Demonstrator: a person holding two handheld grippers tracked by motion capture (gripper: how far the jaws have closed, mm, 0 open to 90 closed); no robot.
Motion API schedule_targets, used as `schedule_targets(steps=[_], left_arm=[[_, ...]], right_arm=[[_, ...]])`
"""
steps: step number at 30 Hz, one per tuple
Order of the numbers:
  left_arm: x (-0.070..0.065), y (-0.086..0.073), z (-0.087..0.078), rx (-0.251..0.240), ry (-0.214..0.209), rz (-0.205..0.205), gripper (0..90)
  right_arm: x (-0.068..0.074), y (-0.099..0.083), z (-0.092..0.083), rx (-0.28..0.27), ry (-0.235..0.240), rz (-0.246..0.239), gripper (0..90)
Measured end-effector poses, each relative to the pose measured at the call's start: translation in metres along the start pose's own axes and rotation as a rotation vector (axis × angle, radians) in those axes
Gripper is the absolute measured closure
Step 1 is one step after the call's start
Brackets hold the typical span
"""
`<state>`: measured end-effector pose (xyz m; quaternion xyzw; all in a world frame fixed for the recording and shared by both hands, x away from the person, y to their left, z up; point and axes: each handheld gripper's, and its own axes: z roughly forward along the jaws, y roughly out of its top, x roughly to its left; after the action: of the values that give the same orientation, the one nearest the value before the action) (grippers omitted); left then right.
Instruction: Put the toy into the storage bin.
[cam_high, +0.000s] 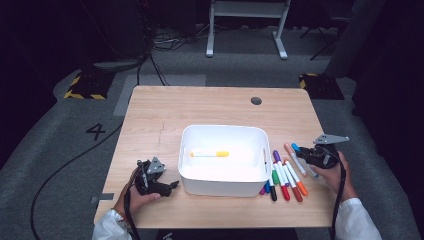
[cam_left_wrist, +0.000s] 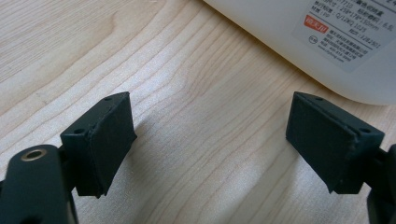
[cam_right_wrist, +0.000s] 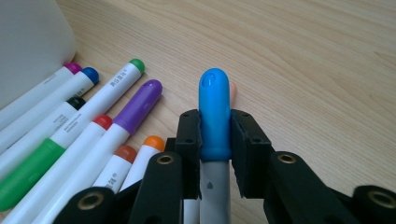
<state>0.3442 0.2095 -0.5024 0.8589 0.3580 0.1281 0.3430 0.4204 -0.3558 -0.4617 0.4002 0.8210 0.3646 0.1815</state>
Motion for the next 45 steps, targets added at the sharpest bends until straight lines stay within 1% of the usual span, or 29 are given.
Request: schedule_targets(steps=[1, 2, 3, 4, 6, 7, 8, 10, 15, 22, 23, 26, 30, 32, 33, 35, 37, 38, 43, 45], left_arm=[[0.0, 0.0, 0.0, 0.0, 0.0, 0.0, 15.5], [0.0, 0.0, 0.0, 0.0, 0.0, 0.0, 15.5], [0.0, 0.0, 0.0, 0.0, 0.0, 0.0, 15.5], [0.0, 0.0, 0.0, -0.001, 0.001, 0.0, 15.5], [0.0, 0.0, 0.0, 0.001, 0.0, 0.002, 15.5], [0.0, 0.0, 0.0, 0.0, 0.0, 0.0, 15.5], [0.0, 0.0, 0.0, 0.001, 0.0, 0.001, 15.5], [0.0, 0.0, 0.0, 0.001, 0.0, 0.002, 15.5], [0.0, 0.0, 0.0, -0.001, 0.0, 0.0, 15.5], [0.0, 0.0, 0.0, 0.0, 0.0, 0.0, 15.5], [0.0, 0.0, 0.0, 0.0, 0.0, 0.0, 15.5], [0.0, 0.0, 0.0, 0.001, 0.0, 0.002, 15.5], [0.0, 0.0, 0.0, 0.0, 0.0, 0.0, 15.5], [0.0, 0.0, 0.0, 0.0, 0.0, 0.001, 15.5], [0.0, 0.0, 0.0, 0.0, 0.001, 0.001, 15.5], [0.0, 0.0, 0.0, 0.0, 0.0, 0.001, 15.5], [0.0, 0.0, 0.0, 0.0, 0.0, 0.0, 15.5], [0.0, 0.0, 0.0, 0.0, 0.0, 0.0, 15.5], [0.0, 0.0, 0.0, 0.0, 0.0, 0.0, 15.5], [0.0, 0.0, 0.0, 0.0, 0.0, 0.0, 15.5]], right_arm=[[0.0, 0.0, 0.0, -0.016, 0.013, 0.004, 74.6], [0.0, 0.0, 0.0, -0.016, 0.018, -0.002, 74.7], [0.001, 0.001, 0.0, -0.016, 0.017, 0.003, 74.7], [0.001, 0.001, 0.0, -0.013, 0.018, -0.008, 74.7], [0.002, 0.001, 0.001, -0.006, 0.022, -0.008, 74.7], [0.002, 0.001, 0.002, -0.005, 0.025, 0.0, 74.7], [0.002, 0.001, 0.003, -0.003, 0.024, -0.008, 74.7], [0.002, 0.001, 0.005, -0.001, 0.033, 0.0, 74.7], [0.004, 0.003, 0.004, -0.006, 0.033, -0.009, 74.7], [0.011, 0.011, -0.003, -0.034, 0.059, -0.041, 74.7], [0.012, 0.013, -0.005, -0.044, 0.067, -0.043, 74.7], [0.014, 0.016, -0.007, -0.051, 0.071, -0.059, 74.7], [0.018, 0.02, -0.01, -0.069, 0.084, -0.059, 74.7], [0.022, 0.024, -0.012, -0.077, 0.093, -0.064, 74.7], [0.024, 0.026, -0.014, -0.083, 0.096, -0.08, 74.7], [0.03, 0.033, -0.02, -0.101, 0.102, -0.093, 74.7], [0.036, 0.043, -0.028, -0.127, 0.12, -0.11, 74.7], [0.038, 0.045, -0.03, -0.133, 0.122, -0.12, 74.7], [0.058, 0.069, -0.047, -0.171, 0.147, -0.179, 74.7], [0.065, 0.076, -0.051, -0.181, 0.157, -0.199, 74.7]])
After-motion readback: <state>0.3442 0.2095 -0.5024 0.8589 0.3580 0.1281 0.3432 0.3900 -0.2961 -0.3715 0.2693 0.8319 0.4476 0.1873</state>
